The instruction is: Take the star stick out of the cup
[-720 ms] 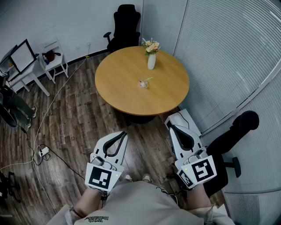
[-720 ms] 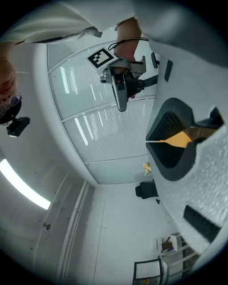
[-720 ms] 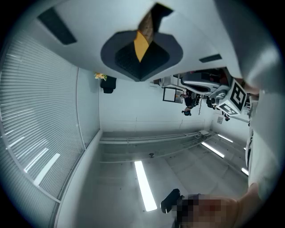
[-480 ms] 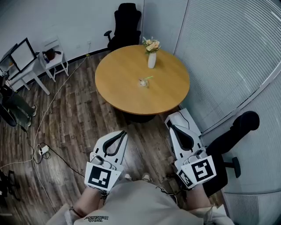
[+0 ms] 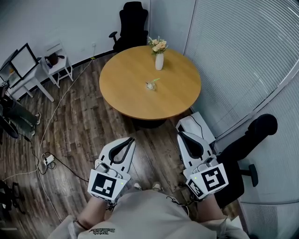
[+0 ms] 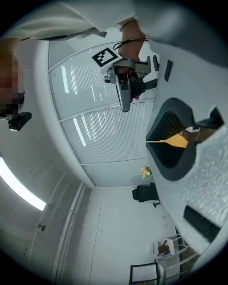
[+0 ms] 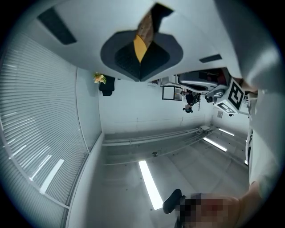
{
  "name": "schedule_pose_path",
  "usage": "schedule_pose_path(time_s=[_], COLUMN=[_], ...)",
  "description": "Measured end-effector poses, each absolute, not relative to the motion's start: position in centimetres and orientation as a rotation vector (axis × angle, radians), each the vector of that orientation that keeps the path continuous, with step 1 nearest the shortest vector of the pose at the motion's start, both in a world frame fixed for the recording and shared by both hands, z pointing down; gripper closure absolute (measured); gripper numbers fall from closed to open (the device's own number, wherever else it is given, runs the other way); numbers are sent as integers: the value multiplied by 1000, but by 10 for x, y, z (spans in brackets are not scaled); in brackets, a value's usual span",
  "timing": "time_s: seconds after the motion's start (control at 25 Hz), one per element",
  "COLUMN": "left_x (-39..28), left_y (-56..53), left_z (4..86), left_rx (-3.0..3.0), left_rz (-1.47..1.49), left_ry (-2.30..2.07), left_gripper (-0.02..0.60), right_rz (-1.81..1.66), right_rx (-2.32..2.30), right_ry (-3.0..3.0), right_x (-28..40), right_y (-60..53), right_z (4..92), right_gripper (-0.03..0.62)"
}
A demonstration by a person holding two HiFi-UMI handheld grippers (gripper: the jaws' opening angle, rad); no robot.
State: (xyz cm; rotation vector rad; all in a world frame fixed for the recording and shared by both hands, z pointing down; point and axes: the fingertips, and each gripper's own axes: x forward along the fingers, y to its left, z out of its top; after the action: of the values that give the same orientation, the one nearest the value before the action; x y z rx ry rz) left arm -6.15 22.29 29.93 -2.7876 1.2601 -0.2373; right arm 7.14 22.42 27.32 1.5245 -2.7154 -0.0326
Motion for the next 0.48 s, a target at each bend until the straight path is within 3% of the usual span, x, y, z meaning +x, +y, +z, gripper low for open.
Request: schedule_pose_path(time_s=[0.48], left_x=[-24], left_y=[223], left_z=[318], left_rx=[-2788], left_rz=[-297], left_ry=[1282], left_gripper=[549], right_rz=[10], right_rx=[1464], right_ry=[-2711], right_x=[104], right_y=[223], right_z=[297], right_gripper=[565])
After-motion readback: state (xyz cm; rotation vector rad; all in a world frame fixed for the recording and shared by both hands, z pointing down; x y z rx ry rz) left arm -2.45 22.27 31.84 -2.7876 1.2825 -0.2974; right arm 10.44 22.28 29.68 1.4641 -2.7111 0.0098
